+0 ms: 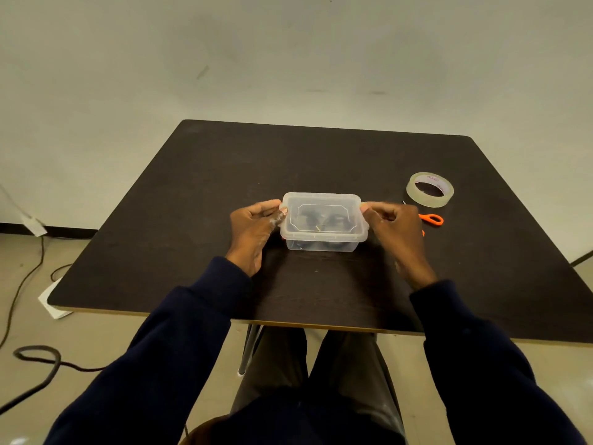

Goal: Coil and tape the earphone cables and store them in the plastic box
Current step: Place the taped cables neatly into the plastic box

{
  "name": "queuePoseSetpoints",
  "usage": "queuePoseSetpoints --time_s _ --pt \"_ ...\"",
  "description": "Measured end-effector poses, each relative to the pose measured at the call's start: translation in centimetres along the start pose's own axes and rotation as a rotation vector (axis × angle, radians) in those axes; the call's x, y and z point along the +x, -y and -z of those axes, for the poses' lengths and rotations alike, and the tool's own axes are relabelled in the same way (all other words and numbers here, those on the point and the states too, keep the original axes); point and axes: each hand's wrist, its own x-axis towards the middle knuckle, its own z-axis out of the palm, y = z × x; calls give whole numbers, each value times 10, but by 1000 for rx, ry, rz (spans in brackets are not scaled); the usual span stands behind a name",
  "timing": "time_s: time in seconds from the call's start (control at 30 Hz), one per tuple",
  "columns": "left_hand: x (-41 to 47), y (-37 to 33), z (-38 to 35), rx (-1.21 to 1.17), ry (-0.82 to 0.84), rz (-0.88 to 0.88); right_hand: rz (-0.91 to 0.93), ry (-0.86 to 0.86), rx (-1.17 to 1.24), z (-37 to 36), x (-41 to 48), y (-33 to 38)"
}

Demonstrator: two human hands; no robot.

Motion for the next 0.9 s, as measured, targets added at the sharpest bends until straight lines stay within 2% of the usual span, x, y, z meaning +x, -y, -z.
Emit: queuePoseSetpoints --time_s 0.13,0.2,0.37,0.57,0.7,0.8,0.9 --pt "7 -11 6 64 82 72 -302 138 237 3 11 3" --pt "11 -16 9 105 116 84 -369 177 262 7 15 4" --pt "16 -19 8 194 122 86 -447 247 322 13 23 0" --pt "32 -30 15 321 390 256 -468 437 342 16 33 -8" --pt "36 -41 13 461 457 277 -499 463 251 17 38 3" --pt "38 -50 12 504 438 330 -509 467 218 21 39 11" --pt "34 -55 7 479 275 314 -463 367 135 21 37 16"
